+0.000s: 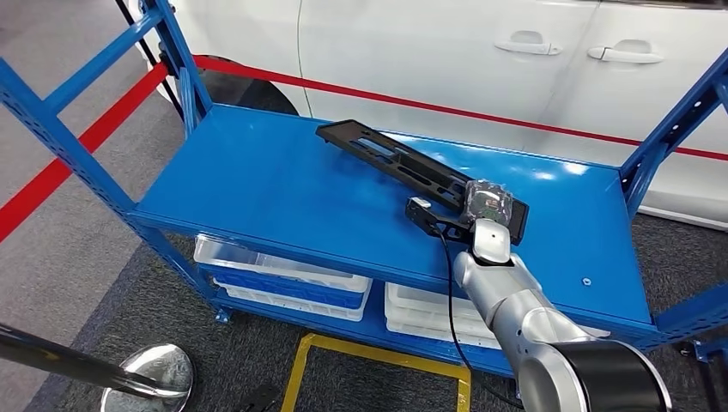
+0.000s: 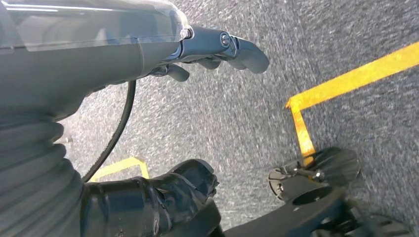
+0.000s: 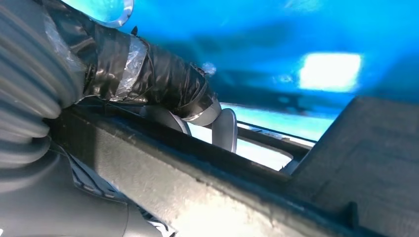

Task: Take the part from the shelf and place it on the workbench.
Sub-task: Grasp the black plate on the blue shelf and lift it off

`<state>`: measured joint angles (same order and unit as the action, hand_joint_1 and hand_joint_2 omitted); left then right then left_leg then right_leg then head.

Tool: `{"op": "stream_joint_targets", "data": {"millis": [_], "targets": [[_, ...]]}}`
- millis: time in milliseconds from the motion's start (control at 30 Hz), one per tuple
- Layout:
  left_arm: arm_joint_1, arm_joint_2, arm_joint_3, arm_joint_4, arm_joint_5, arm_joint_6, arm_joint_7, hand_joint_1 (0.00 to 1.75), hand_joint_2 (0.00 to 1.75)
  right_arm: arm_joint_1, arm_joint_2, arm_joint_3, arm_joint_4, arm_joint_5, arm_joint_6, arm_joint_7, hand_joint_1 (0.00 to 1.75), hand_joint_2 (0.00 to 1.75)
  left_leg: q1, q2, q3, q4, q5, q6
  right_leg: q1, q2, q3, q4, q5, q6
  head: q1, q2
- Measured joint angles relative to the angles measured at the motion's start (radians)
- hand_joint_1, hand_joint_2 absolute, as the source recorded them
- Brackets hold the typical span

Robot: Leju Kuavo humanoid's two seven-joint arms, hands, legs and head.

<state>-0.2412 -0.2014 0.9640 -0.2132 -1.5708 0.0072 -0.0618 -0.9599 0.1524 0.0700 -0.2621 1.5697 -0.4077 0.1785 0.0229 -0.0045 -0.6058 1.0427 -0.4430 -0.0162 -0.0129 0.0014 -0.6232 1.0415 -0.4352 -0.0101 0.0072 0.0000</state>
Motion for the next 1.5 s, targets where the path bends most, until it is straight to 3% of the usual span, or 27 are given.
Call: {"op": "stream_joint_targets", "data": {"millis": [100,167,267,300,333,367,467,533,600,667,767,800,833,867,900,967,1000,1100,1167,1233,1300,1333,1367,1400,1500], "targets": [[0.002,0.001,0.0,0.0,0.0,0.003,0.003,0.0,1.75,0.004,-0.006,0.0,0.0,0.0,-0.001,0.011,1.75,1.75,-0.004,-0.001,0.001,-0.014,0.002,0.019,0.001,0.002,-0.004,-0.004,0.004,0.017,0.0,0.0],[0.002,0.002,0.0,0.0,0.0,0.004,0.004,0.0,1.75,0.005,-0.012,0.0,0.0,0.0,-0.002,0.013,1.75,1.75,-0.002,0.0,0.004,-0.023,0.008,0.034,-0.001,0.001,-0.018,0.024,-0.018,0.025,0.0,0.0],[0.001,0.003,-0.001,0.0,0.0,0.004,0.003,0.0,1.75,0.009,-0.02,0.0,0.0,0.0,-0.001,0.014,1.75,1.75,-0.004,0.002,0.004,-0.027,0.011,0.049,-0.001,0.001,-0.102,0.203,-0.105,0.029,0.0,0.0],[0.001,0.003,-0.001,0.0,0.0,0.004,0.004,0.0,1.75,0.013,-0.022,0.0,0.0,0.0,0.0,0.015,1.75,1.75,-0.005,0.002,0.004,-0.026,0.01,0.051,-0.001,0.001,-0.128,0.257,-0.121,0.029,0.001,0.0],[0.002,0.003,-0.001,0.0,0.0,0.004,0.004,0.0,1.75,0.015,-0.023,0.0,0.0,0.0,0.0,0.015,1.75,1.75,-0.006,0.001,0.005,-0.025,0.009,0.051,-0.001,0.0,-0.14,0.279,-0.118,0.029,0.0,0.0],[0.002,0.003,-0.001,0.0,0.0,0.004,0.004,0.0,1.75,0.016,-0.024,0.0,0.0,0.0,0.001,0.016,1.75,1.75,-0.006,0.001,0.006,-0.024,0.008,0.051,-0.001,0.0,-0.131,0.259,-0.096,0.027,0.001,0.0],[0.002,0.003,-0.001,0.0,0.0,0.005,0.005,0.0,1.75,0.01,-0.026,0.0,0.0,0.0,0.002,0.018,1.75,1.75,-0.008,-0.002,0.008,-0.016,0.0,0.044,0.002,0.0,-0.04,0.068,-0.009,0.015,0.0,0.0],[0.001,0.003,-0.001,0.0,0.0,0.006,0.005,0.0,1.75,0.006,-0.026,0.0,0.0,0.0,0.002,0.017,1.75,1.75,-0.011,-0.002,0.006,-0.014,-0.002,0.034,0.006,0.0,-0.01,0.006,0.001,0.01,0.0,0.0],[0.0,0.003,-0.001,0.0,0.0,0.006,0.005,0.0,1.75,0.004,-0.026,0.001,0.0,0.0,0.002,0.016,1.75,1.75,-0.012,-0.002,0.008,-0.018,-0.003,0.023,0.007,0.0,-0.005,0.0,0.002,0.003,0.0,0.0],[0.0,0.004,-0.001,0.0,0.0,0.006,0.005,0.0,1.75,0.002,-0.026,0.001,-0.001,0.0,0.002,0.016,1.75,1.75,-0.011,-0.002,0.001,0.004,-0.021,0.013,0.001,-0.002,0.001,-0.009,0.006,-0.008,0.0,0.0],[0.001,0.004,-0.001,0.0,0.0,0.007,0.006,0.0,1.75,0.0,-0.026,0.001,-0.001,0.0,0.002,0.017,1.75,1.75,-0.006,-0.001,-0.072,0.167,-0.106,-0.001,-0.002,-0.006,0.004,-0.014,0.008,-0.017,-0.001,0.0],[0.002,0.004,-0.002,0.0,0.0,0.007,0.006,0.0,1.75,0.001,-0.026,0.001,0.0,0.0,0.002,0.017,1.75,1.75,-0.004,-0.001,-0.1,0.226,-0.127,-0.005,-0.002,-0.006,0.004,-0.013,0.008,-0.018,-0.001,0.0],[0.003,0.004,-0.002,0.0,0.001,0.007,0.008,0.0,1.75,0.003,-0.026,0.001,0.0,0.0,0.002,0.018,1.75,1.75,-0.003,0.0,-0.116,0.256,-0.13,-0.007,-0.001,-0.005,0.004,-0.013,0.008,-0.018,-0.001,0.0],[0.004,0.005,-0.001,0.0,0.002,0.008,0.01,0.0,1.75,0.004,-0.026,0.002,0.0,0.0,0.003,0.018,1.75,1.75,-0.001,0.0,-0.113,0.247,-0.113,-0.009,-0.002,-0.005,0.004,-0.013,0.008,-0.018,-0.001,0.0],[0.005,0.006,-0.001,0.0,0.003,0.01,0.013,0.0,1.75,0.005,-0.026,0.002,0.0,0.0,0.003,0.019,1.75,1.75,0.0,0.0,-0.09,0.197,-0.08,-0.009,-0.002,-0.004,0.005,-0.012,0.007,-0.017,-0.001,0.0],[0.004,0.009,-0.001,0.0,0.003,0.013,0.018,0.0,1.75,0.004,-0.026,0.002,0.0,0.0,0.003,0.023,1.75,1.75,-0.001,0.001,-0.023,0.054,-0.018,-0.004,-0.001,-0.002,0.006,-0.009,0.005,-0.011,-0.001,0.0],[0.003,0.01,-0.001,0.0,0.002,0.014,0.019,0.0,1.75,0.004,-0.027,0.003,0.0,0.0,0.006,0.027,1.75,1.75,-0.002,0.001,0.0,0.005,-0.003,0.0,0.001,-0.001,0.005,-0.009,0.005,-0.006,-0.001,0.0],[0.004,0.011,-0.001,0.0,0.0,0.015,0.02,0.0,1.75,-0.003,-0.03,0.024,0.0,0.0,0.042,0.052,1.75,1.75,-0.008,-0.001,0.011,-0.024,0.002,0.018,0.002,0.0,0.003,-0.012,0.009,0.012,0.0,0.0],[0.003,0.011,-0.001,0.0,0.0,0.016,0.022,0.0,1.75,-0.021,-0.038,0.046,0.0,0.0,0.087,0.066,1.75,1.75,-0.006,0.001,0.013,-0.033,0.009,0.034,-0.001,0.001,-0.006,0.004,-0.005,0.022,0.0,0.0],[0.002,0.011,-0.001,0.0,0.0,0.015,0.024,0.0,1.75,-0.05,-0.048,0.058,0.0,0.0,0.136,0.069,1.75,1.75,-0.005,0.004,0.014,-0.04,0.015,0.046,-0.003,0.001,-0.048,0.093,-0.057,0.025,0.001,0.0],[0.002,0.011,-0.001,0.0,0.0,0.012,0.025,0.0,1.75,-0.079,-0.058,0.069,0.0,0.0,0.182,0.067,1.75,1.75,-0.006,0.004,0.011,-0.038,0.015,0.05,-0.003,0.001,-0.111,0.228,-0.116,0.028,0.001,0.0],[0.003,0.012,-0.001,0.0,0.0,0.01,0.024,0.0,1.75,-0.089,-0.064,0.074,0.0,0.0,0.197,0.066,1.75,1.75,-0.006,0.004,0.011,-0.037,0.015,0.05,-0.003,0.0,-0.133,0.275,-0.129,0.029,0.001,0.0],[0.004,0.012,-0.001,0.0,0.001,0.008,0.024,0.0,1.75,-0.099,-0.069,0.078,0.0,0.0,0.209,0.067,1.75,1.75,-0.006,0.003,0.011,-0.035,0.014,0.051,-0.003,0.0,-0.143,0.295,-0.127,0.03,0.001,0.0],[0.005,0.012,-0.001,0.0,0.001,0.006,0.023,0.0,1.75,-0.108,-0.075,0.082,0.0,0.0,0.215,0.069,1.75,1.75,-0.006,0.002,0.011,-0.033,0.013,0.051,-0.004,0.0,-0.137,0.28,-0.108,0.03,0.001,0.0],[0.005,0.012,0.0,0.0,0.002,0.004,0.023,0.0,1.75,-0.141,-0.086,0.096,0.0,0.0,0.224,0.072,1.75,1.75,-0.007,-0.002,0.009,-0.019,0.002,0.044,-0.006,-0.001,-0.057,0.106,-0.017,0.025,0.001,0.0]]}}
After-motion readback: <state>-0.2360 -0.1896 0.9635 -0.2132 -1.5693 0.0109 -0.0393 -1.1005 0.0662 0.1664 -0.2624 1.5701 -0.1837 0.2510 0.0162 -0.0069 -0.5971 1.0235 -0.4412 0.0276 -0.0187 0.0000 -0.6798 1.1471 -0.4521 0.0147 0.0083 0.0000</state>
